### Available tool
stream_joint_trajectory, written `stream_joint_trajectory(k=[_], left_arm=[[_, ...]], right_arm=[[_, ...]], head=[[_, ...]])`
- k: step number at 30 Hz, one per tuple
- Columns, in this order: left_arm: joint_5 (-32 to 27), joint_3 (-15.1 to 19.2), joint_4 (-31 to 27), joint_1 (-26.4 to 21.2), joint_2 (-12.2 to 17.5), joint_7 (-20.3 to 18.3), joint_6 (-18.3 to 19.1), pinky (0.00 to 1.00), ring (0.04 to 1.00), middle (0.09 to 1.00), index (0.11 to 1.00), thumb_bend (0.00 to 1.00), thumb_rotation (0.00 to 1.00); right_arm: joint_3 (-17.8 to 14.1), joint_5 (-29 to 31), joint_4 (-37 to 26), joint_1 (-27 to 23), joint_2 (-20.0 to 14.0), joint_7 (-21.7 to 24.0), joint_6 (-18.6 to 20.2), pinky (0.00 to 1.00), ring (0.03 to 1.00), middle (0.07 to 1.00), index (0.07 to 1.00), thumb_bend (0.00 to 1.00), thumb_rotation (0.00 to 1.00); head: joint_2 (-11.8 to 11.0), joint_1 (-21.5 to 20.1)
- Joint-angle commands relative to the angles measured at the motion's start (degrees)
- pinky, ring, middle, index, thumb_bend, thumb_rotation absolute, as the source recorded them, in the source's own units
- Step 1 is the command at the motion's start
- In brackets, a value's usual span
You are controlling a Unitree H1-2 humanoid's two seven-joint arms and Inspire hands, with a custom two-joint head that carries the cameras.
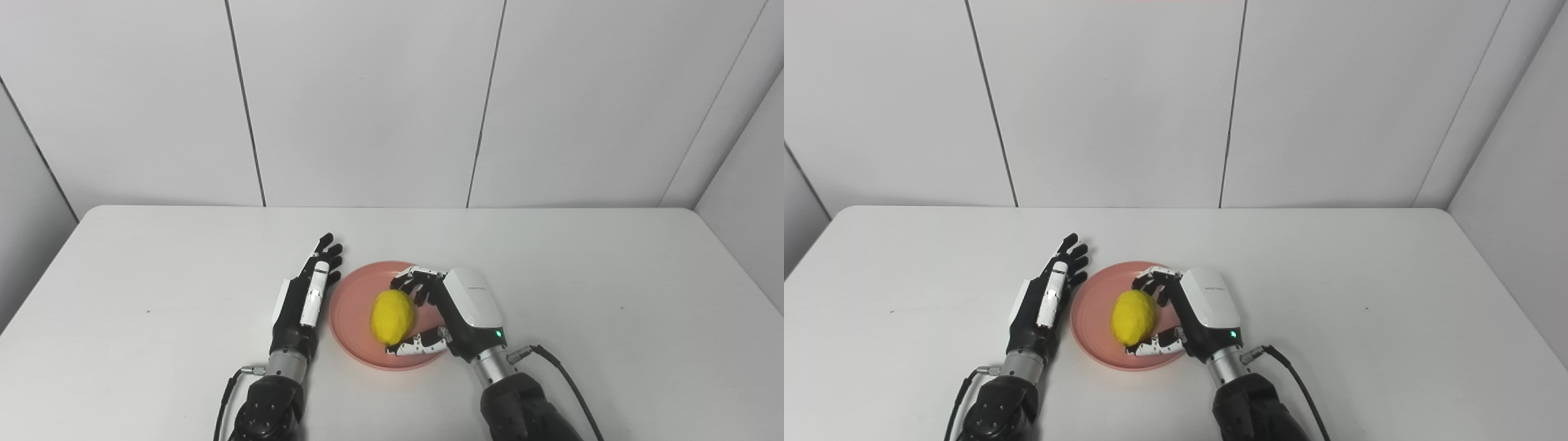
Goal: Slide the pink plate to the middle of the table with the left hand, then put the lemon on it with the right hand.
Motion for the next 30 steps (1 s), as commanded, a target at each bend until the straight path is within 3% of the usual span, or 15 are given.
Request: stream_joint_trajectory(k=[1, 3, 5, 6, 9, 16, 22, 30], left_arm=[[0.7, -1.1, 0.1, -0.3, -1.2, -0.3, 0.0, 0.9, 0.915, 0.911, 0.906, 0.27, 1.0], [0.6, -1.0, 0.1, -0.4, -1.2, -0.3, -0.1, 0.9, 0.916, 0.911, 0.901, 0.27, 1.0], [0.6, -1.0, 0.2, -0.4, -1.2, -0.4, -0.1, 0.9, 0.916, 0.913, 0.899, 0.26, 1.0], [0.6, -1.1, 0.0, -0.3, -1.2, -0.3, 0.1, 0.9, 0.917, 0.913, 0.902, 0.26, 1.0], [0.7, -1.1, -0.1, -0.3, -1.2, -0.3, 0.1, 0.9, 0.918, 0.913, 0.905, 0.26, 1.0], [0.6, -1.1, 0.0, -0.3, -1.1, -0.4, 0.2, 0.9, 0.92, 0.916, 0.91, 0.26, 1.0], [0.5, -1.1, 0.1, -0.4, -1.1, -0.6, 0.0, 0.91, 0.925, 0.92, 0.912, 0.26, 1.0], [0.4, -1.0, 0.3, -0.4, -1.2, -0.5, -0.1, 0.9, 0.922, 0.917, 0.911, 0.26, 1.0]], right_arm=[[-0.4, 0.7, -1.8, -1.7, 0.3, -0.6, -2.2, 0.53, 0.583, 0.485, 0.511, 0.52, 0.0], [-0.7, 1.6, -2.4, -1.4, 0.5, -0.2, -2.3, 0.57, 0.63, 0.622, 0.501, 0.51, 0.11], [-0.8, 2.1, -2.7, -1.3, 0.5, 0.1, -2.2, 0.61, 0.668, 0.684, 0.499, 0.51, 0.14], [-0.8, 2.4, -3.0, -1.2, 0.5, 0.1, -2.5, 0.63, 0.69, 0.705, 0.617, 0.58, 0.17], [-0.9, 3.6, -3.7, -0.9, 0.4, 0.8, -2.6, 0.66, 0.72, 0.734, 0.732, 0.63, 0.22], [-1.4, 6.1, -5.3, -0.2, 0.5, 2.8, -2.1, 0.7, 0.775, 0.792, 0.81, 0.64, 0.34], [-1.7, 7.4, -5.9, 0.0, 0.4, 3.7, -2.7, 0.71, 0.797, 0.819, 0.833, 0.64, 0.42], [-1.8, 7.3, -6.1, -0.1, 0.1, 3.1, -3.4, 0.72, 0.802, 0.822, 0.826, 0.65, 0.41]], head=[[0.0, 0.0], [0.0, 0.0], [0.0, 0.0], [0.1, 0.1], [0.1, 0.0], [0.2, 0.1], [0.2, 0.0], [0.3, 0.1]])
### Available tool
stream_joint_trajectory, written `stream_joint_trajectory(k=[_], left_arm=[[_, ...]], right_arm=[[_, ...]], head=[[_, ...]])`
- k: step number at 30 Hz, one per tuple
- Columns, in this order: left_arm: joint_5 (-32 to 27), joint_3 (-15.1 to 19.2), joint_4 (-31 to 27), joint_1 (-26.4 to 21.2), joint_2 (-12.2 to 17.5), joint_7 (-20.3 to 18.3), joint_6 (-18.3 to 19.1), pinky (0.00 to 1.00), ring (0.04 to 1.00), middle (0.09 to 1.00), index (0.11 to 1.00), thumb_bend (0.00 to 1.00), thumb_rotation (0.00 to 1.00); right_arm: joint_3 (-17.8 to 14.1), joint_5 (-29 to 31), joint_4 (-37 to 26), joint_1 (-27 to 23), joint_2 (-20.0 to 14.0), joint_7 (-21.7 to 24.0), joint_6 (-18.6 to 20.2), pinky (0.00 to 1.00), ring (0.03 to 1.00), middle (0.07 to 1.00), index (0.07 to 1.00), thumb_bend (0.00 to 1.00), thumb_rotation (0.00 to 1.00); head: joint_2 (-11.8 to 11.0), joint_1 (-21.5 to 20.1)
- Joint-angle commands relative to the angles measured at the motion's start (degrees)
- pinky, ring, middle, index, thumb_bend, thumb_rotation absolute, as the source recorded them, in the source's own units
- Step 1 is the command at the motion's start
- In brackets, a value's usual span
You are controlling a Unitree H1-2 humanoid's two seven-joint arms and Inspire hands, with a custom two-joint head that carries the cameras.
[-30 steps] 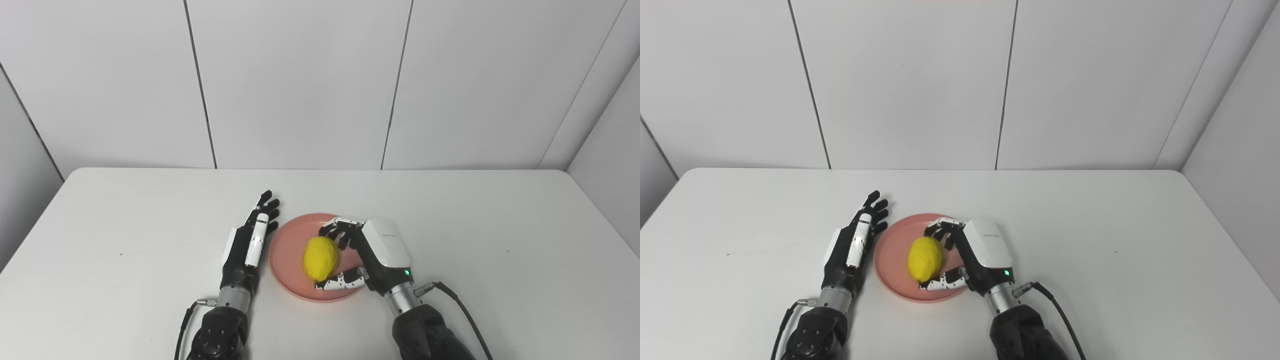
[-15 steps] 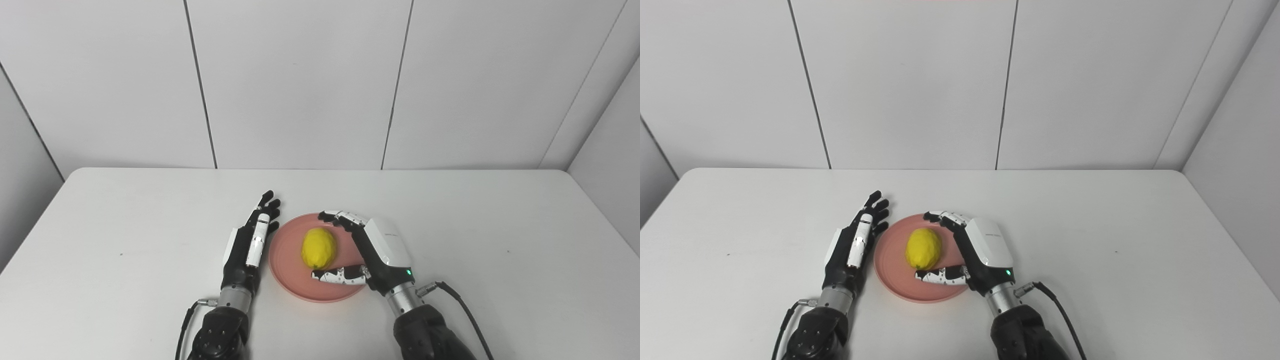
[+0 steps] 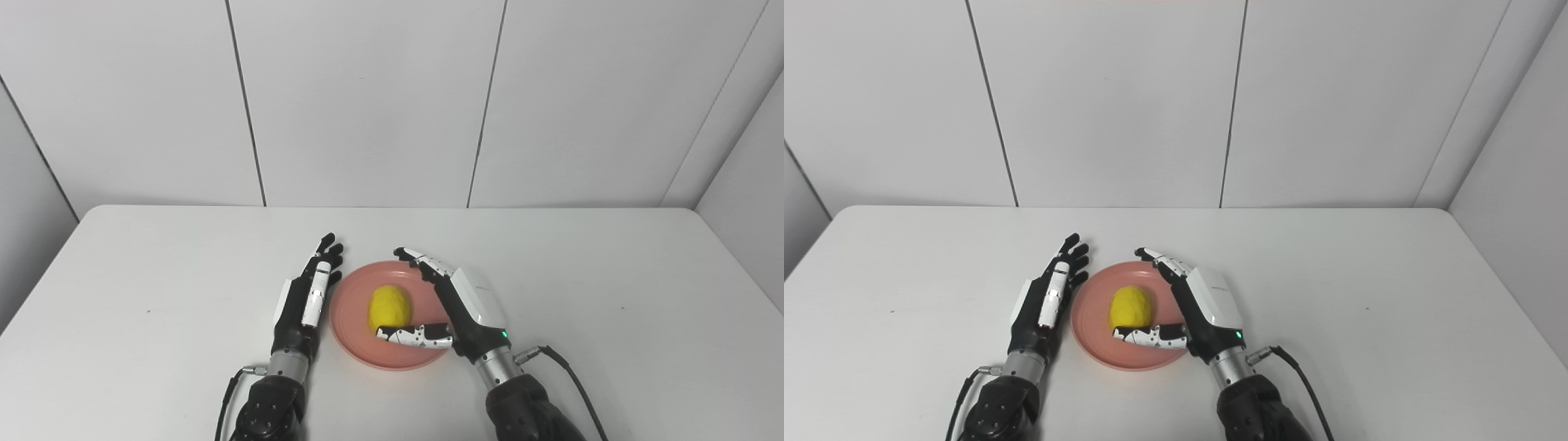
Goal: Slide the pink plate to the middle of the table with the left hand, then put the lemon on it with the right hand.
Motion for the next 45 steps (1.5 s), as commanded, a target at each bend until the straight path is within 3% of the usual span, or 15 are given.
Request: stream_joint_trajectory(k=[1, 8, 15, 20, 26, 34, 45], left_arm=[[0.3, -0.9, 0.3, -0.4, -1.2, -0.5, -0.1, 0.9, 0.922, 0.916, 0.912, 0.26, 1.0], [0.6, -0.9, 0.1, -0.4, -1.1, -0.3, 0.2, 0.9, 0.919, 0.915, 0.91, 0.26, 1.0], [0.3, -0.9, 0.0, -0.4, -1.0, -0.5, 0.2, 0.9, 0.913, 0.913, 0.913, 0.27, 1.0], [0.5, -0.9, 0.1, -0.4, -0.9, -0.5, 0.0, 0.92, 0.913, 0.914, 0.919, 0.28, 1.0], [1.0, -0.8, -0.3, -0.2, -1.0, 0.2, 0.2, 0.93, 0.918, 0.918, 0.921, 0.3, 1.0], [1.1, -0.9, -0.6, 0.0, -0.8, 0.2, 0.2, 0.98, 0.959, 0.966, 0.964, 0.34, 1.0], [2.8, -0.7, 0.1, -0.3, -0.7, 1.3, -0.2, 1.0, 0.997, 0.994, 0.983, 0.36, 1.0]], right_arm=[[-0.6, -0.1, -2.3, -1.5, -0.1, -0.7, -3.3, 0.71, 0.8, 0.824, 0.828, 0.65, 0.41], [-1.3, -1.5, -1.6, -1.3, -0.1, -4.1, -6.4, 0.7, 0.785, 0.824, 0.836, 0.63, 0.48], [-5.6, 6.3, -1.8, 0.2, 3.1, -3.3, -6.4, 0.76, 0.828, 0.866, 0.877, 0.64, 0.56], [-7.4, 9.5, -1.2, 0.7, 4.3, -2.4, -6.2, 0.83, 0.889, 0.909, 0.915, 0.66, 0.75], [-8.8, 13.3, -1.6, 1.1, 5.2, -0.5, -4.6, 0.86, 0.917, 0.935, 0.935, 0.7, 0.9], [-10.4, 19.9, -2.7, 2.0, 6.7, 3.7, -1.5, 0.9, 0.956, 0.969, 0.971, 0.6, 0.96], [-13.2, 30.3, -0.5, 1.9, 8.7, 8.6, -1.0, 1.0, 0.999, 1.0, 1.0, 0.65, 1.0]], head=[[0.1, 0.1], [0.0, 0.0], [0.0, 0.0], [0.1, 0.0], [0.2, 0.0], [0.2, -0.1], [0.2, -0.2]])
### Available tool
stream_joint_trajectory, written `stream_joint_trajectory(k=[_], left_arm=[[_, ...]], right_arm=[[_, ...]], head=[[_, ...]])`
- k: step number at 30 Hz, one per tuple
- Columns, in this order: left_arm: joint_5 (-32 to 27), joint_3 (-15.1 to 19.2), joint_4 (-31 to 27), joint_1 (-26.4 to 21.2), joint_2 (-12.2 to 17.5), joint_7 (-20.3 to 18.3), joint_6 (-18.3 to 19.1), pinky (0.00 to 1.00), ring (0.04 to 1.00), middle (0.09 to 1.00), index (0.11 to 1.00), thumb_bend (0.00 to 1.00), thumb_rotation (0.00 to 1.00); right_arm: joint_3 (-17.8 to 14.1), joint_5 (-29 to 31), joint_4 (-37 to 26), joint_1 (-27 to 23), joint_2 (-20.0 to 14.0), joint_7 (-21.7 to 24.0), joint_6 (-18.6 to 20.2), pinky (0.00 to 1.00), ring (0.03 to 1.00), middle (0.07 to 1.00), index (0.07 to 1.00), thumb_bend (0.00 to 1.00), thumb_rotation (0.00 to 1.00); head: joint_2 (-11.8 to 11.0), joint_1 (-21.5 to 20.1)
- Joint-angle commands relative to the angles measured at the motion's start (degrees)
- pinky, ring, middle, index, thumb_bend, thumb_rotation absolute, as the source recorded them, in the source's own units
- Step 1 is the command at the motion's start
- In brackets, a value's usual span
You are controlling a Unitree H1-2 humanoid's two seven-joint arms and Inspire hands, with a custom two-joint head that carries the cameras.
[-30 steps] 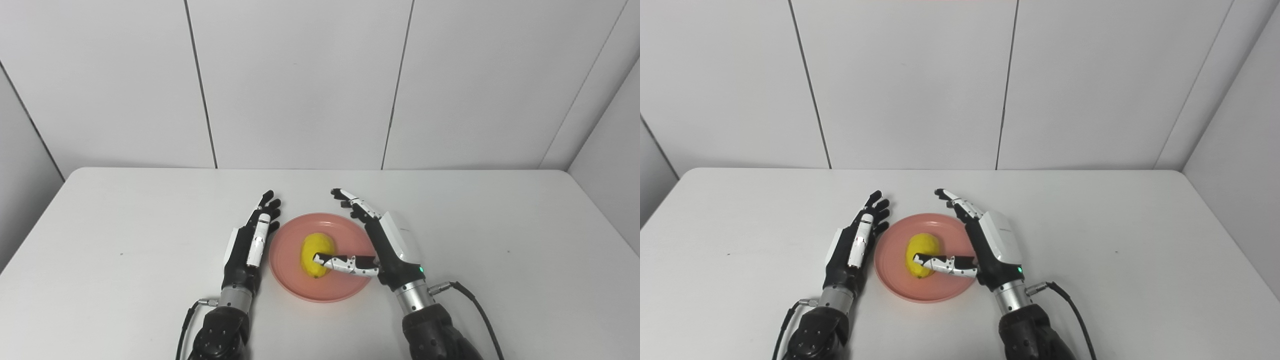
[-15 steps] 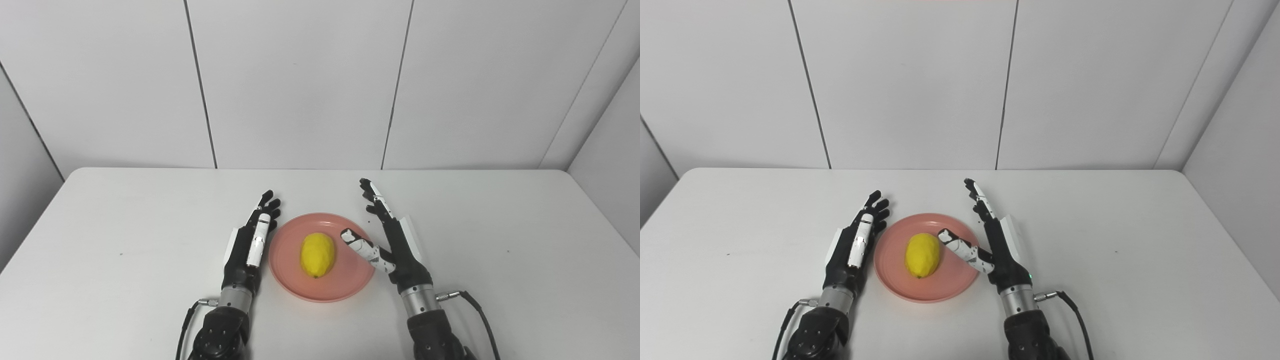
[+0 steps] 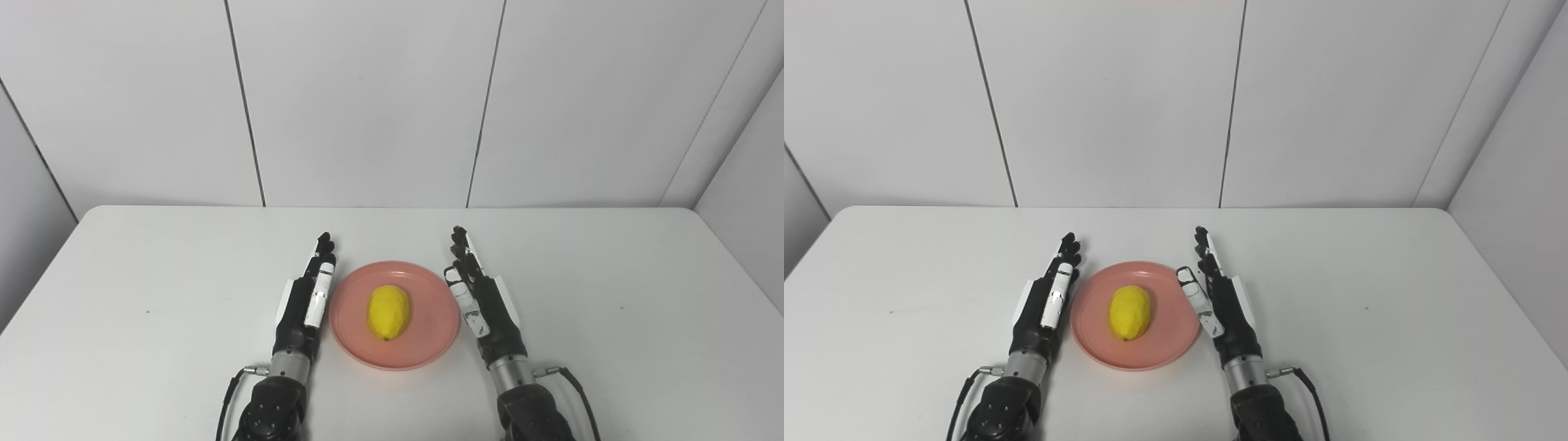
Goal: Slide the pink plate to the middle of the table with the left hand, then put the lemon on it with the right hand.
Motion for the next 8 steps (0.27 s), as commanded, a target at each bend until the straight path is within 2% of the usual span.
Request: stream_joint_trajectory(k=[1, 8], left_arm=[[0.3, -0.2, 0.4, -0.4, -0.7, 0.1, -0.4, 1.0, 0.999, 0.996, 0.984, 0.37, 1.0], [1.3, -0.5, -0.2, -0.2, -0.5, 0.4, 0.6, 1.0, 1.0, 1.0, 0.998, 0.38, 1.0]], right_arm=[[-0.5, 2.0, -1.1, -1.4, 0.7, 1.3, 0.6, 1.0, 1.0, 1.0, 1.0, 0.66, 1.0], [-1.5, 5.4, -1.5, -1.4, 1.2, 2.8, 5.1, 1.0, 1.0, 1.0, 1.0, 0.72, 1.0]], head=[[0.0, 0.1], [-0.1, 0.2]])
